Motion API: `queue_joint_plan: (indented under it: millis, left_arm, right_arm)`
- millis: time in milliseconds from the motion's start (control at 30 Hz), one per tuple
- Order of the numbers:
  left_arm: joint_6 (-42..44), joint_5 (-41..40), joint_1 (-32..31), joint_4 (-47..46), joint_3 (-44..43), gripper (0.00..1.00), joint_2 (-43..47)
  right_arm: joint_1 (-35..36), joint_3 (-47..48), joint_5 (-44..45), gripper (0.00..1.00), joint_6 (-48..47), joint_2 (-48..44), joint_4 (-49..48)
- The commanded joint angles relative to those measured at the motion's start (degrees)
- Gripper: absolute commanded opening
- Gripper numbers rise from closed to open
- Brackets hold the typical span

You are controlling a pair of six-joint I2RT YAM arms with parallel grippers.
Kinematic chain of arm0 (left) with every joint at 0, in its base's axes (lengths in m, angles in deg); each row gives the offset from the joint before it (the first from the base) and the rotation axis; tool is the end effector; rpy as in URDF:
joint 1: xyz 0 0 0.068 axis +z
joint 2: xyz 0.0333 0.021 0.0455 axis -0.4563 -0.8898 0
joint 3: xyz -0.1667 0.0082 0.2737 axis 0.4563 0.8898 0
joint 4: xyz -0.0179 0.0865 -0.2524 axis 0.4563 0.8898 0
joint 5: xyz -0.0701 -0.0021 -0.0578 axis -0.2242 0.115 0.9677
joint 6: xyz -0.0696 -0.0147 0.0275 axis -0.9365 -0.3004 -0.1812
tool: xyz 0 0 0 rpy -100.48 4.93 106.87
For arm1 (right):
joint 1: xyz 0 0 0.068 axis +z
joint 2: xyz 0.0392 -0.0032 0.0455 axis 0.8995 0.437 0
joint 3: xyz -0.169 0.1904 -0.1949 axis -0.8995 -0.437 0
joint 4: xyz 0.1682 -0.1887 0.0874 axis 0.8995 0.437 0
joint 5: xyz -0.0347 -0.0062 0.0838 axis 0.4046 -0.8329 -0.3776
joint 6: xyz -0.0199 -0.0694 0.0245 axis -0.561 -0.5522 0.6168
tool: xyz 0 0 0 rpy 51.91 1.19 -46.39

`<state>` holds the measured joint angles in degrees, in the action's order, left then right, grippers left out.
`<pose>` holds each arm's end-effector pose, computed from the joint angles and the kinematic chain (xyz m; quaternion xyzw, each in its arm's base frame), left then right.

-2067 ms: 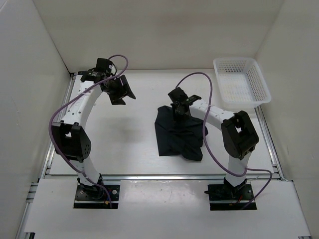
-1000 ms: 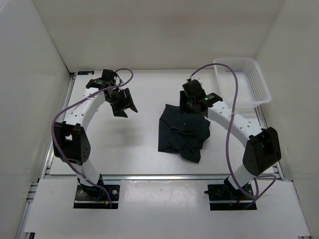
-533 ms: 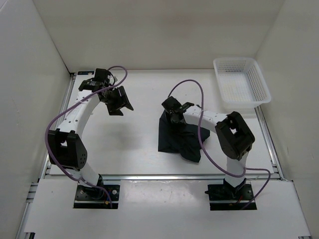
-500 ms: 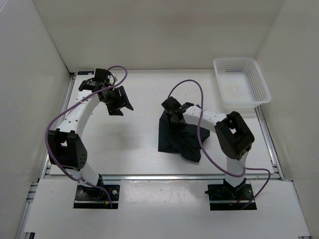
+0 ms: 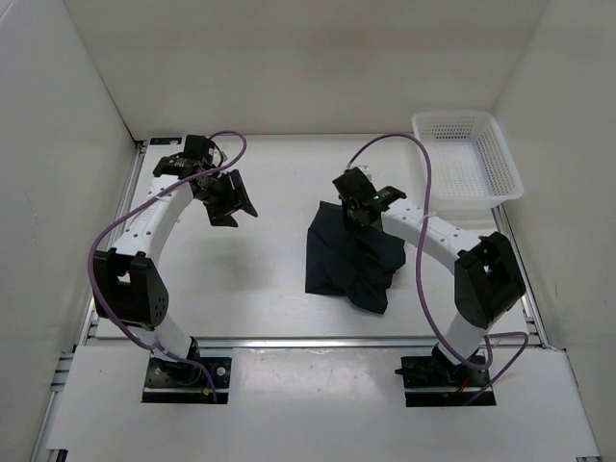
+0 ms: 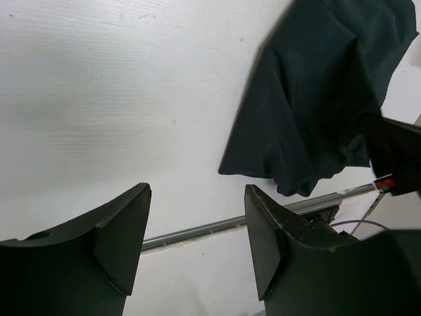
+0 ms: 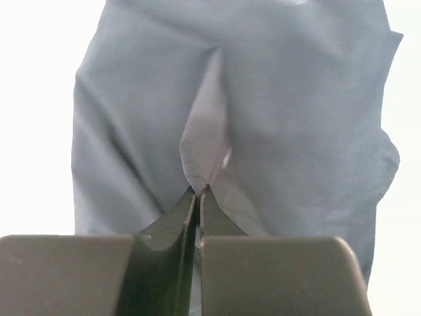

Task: Fold and stack the shorts
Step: Fold the shorts

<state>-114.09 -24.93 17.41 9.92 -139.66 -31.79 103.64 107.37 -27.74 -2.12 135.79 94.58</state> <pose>0.3354 -0.0789 0.3262 -0.1326 0.9586 -0.2175 0.1273 0.3168 0.2322 0.2748 -0.0659 0.9382 0.0138 0.3396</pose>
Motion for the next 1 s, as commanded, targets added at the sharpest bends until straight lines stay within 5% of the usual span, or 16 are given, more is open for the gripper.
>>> queue_joint_plan:
  millis: [0, 200, 433, 567, 633, 767, 967]
  left_arm:
    - [1.1, -0.2, 0.2, -0.2, 0.1, 0.7, 2.9]
    - [1.6, 0.3, 0.2, -0.2, 0.6, 0.7, 2.9]
    - [1.6, 1.4, 0.2, -0.7, 1.6, 0.7, 1.8]
    - [2.2, 1.4, 0.2, -0.7, 2.2, 0.7, 1.3]
    - [2.2, 1.4, 0.2, -1.3, 2.7, 0.7, 1.3]
    - [2.2, 2.0, -0.4, -1.8, 2.2, 0.7, -0.3]
    - [-1.6, 2.6, -9.2, -4.8, -1.1, 0.7, -6.2]
  right_arm:
    - [-2.9, 1.7, 1.5, 0.01, -0.9, -1.5, 2.0]
    - [-12.3, 5.9, 0.4, 0.01, -1.5, 0.3, 1.3]
    - [-17.5, 22.9, 0.8, 0.01, -1.5, 13.2, 1.7]
    - [-18.0, 30.2, 1.6, 0.78, 0.5, 18.4, 8.5]
    - [-17.3, 27.0, 3.1, 0.84, 1.2, 15.7, 6.9]
    - [-16.8, 13.4, 3.6, 0.83, 3.1, 4.5, 5.2]
    - [-15.6, -4.2, 1.1, 0.53, 5.9, -12.1, 3.9]
